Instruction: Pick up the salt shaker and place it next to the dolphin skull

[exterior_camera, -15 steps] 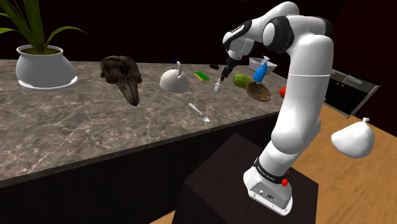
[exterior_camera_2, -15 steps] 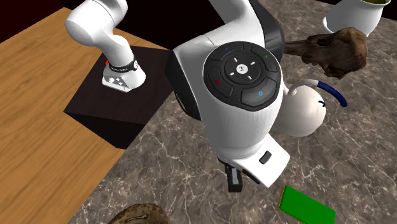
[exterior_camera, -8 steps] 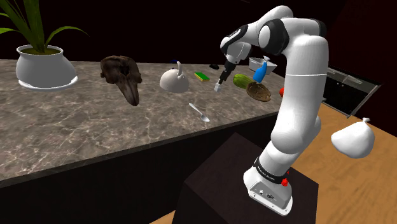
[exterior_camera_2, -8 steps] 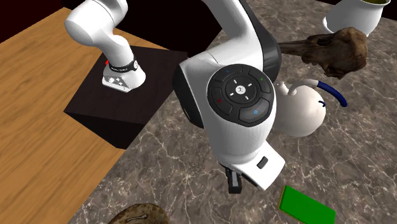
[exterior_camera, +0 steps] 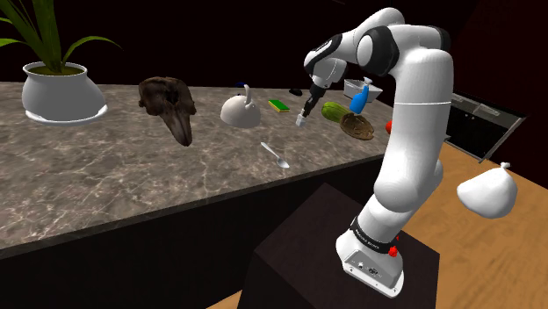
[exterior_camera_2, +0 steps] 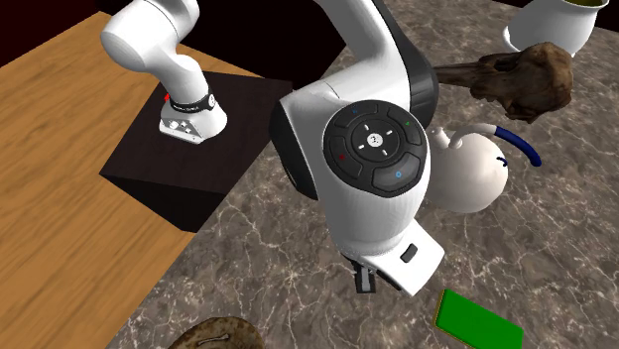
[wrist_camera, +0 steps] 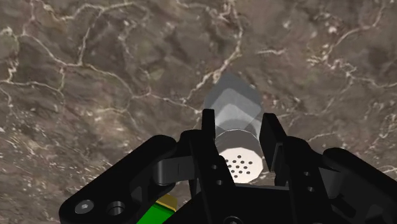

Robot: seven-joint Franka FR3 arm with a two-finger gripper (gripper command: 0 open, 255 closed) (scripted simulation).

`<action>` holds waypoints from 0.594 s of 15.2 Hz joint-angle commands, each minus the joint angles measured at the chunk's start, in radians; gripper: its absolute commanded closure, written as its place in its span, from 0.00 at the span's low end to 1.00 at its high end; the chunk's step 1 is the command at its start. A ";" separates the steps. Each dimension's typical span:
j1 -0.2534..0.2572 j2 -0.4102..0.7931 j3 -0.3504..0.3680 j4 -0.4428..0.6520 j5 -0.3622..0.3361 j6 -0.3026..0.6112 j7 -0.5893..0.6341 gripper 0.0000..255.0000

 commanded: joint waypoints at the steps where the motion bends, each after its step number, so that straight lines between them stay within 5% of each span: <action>1: 0.000 0.000 0.000 0.000 0.000 0.000 0.000 1.00; 9: 0.004 -0.013 -0.006 0.010 -0.011 -0.020 0.009 1.00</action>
